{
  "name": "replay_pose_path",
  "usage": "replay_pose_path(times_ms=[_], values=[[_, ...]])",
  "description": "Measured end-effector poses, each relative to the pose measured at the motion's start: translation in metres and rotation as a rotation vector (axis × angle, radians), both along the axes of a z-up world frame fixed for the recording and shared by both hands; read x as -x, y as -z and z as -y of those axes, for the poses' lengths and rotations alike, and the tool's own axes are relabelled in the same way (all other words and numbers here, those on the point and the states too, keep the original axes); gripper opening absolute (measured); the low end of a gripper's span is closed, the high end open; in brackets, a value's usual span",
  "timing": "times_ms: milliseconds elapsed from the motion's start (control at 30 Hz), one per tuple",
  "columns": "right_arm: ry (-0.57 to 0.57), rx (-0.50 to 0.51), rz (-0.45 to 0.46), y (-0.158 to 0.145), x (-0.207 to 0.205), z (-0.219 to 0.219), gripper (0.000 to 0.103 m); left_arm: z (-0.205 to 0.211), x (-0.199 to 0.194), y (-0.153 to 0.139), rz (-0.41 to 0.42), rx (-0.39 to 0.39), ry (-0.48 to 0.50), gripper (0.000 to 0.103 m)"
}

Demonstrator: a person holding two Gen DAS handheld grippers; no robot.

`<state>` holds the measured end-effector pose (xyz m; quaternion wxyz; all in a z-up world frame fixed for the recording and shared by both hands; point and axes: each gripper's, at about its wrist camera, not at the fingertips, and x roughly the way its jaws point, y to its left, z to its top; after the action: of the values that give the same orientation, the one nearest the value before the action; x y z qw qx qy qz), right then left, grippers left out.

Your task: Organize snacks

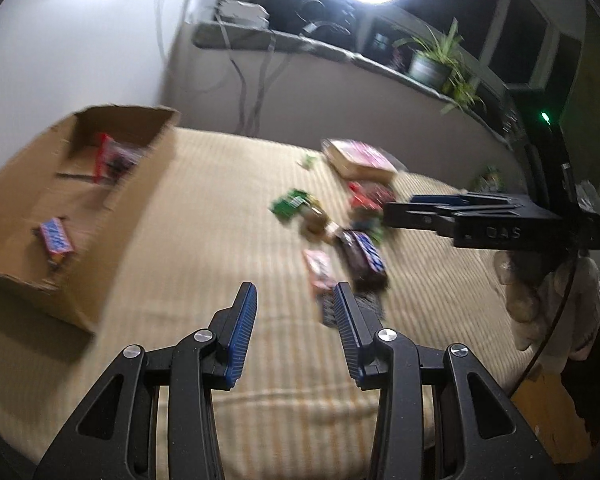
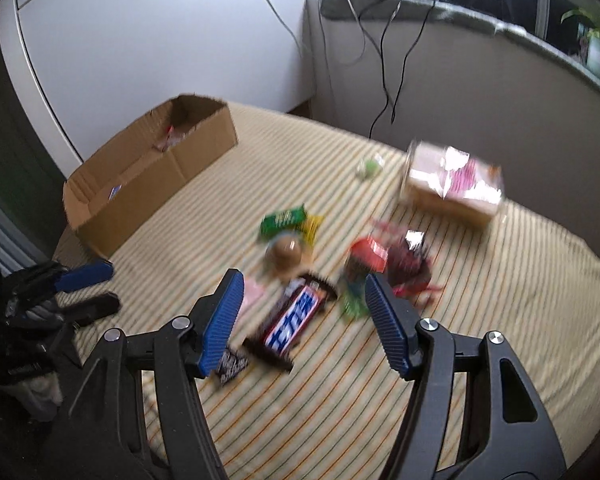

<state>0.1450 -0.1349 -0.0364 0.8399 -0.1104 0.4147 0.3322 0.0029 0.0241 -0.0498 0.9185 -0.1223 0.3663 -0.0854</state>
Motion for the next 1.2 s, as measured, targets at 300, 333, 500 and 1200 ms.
replay_pose_path(times_ms=[300, 333, 500, 1200], values=[[-0.022, -0.004, -0.094, 0.025, 0.000, -0.006, 0.053, 0.038, -0.013, 0.017, -0.065, -0.017, 0.093, 0.039], [-0.027, -0.003, -0.102, 0.026, -0.001, -0.007, 0.053, 0.041, -0.015, 0.020, -0.070, -0.024, 0.096, 0.043], [-0.027, 0.020, -0.132, 0.036, -0.006, -0.013, 0.053, 0.054, -0.024, 0.026, -0.084, -0.085, 0.092, 0.055], [-0.022, 0.048, -0.216, 0.059, -0.019, -0.018, 0.035, 0.063, -0.033, 0.038, -0.039, -0.208, 0.044, 0.028]])
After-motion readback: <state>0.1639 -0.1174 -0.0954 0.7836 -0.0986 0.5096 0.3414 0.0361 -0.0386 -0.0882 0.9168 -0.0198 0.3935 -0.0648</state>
